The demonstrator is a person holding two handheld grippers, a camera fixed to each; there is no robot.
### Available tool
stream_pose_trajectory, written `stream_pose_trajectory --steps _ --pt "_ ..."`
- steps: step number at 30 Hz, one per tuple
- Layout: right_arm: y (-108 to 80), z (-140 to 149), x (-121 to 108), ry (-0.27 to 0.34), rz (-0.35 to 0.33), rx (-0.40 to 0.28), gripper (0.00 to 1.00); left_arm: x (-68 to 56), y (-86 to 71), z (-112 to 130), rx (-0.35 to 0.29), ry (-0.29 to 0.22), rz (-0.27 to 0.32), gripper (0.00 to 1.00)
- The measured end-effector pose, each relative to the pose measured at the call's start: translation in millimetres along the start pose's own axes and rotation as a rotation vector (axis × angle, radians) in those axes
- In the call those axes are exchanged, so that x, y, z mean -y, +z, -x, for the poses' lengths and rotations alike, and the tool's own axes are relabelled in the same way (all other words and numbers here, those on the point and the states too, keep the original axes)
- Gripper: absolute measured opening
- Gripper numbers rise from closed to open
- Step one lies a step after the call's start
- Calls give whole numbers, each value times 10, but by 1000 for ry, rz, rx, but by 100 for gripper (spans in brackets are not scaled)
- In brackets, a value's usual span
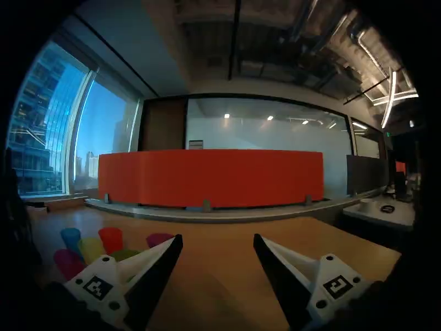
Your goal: Pour water
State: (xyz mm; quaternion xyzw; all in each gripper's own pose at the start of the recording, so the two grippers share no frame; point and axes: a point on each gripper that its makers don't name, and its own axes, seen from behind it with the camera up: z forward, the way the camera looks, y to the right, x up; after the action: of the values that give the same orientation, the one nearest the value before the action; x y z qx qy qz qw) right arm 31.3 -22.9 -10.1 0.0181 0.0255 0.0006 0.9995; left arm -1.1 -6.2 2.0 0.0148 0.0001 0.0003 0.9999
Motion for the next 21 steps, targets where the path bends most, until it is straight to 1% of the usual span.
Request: stream_pose_trajectory --steps 9,21 --pt "49 149 -76 11 5 17 99 -2 -4 -1 0 0 0 87" --pt "87 291 -97 -1 13 46 99 1 -1 2 0 0 0 87"
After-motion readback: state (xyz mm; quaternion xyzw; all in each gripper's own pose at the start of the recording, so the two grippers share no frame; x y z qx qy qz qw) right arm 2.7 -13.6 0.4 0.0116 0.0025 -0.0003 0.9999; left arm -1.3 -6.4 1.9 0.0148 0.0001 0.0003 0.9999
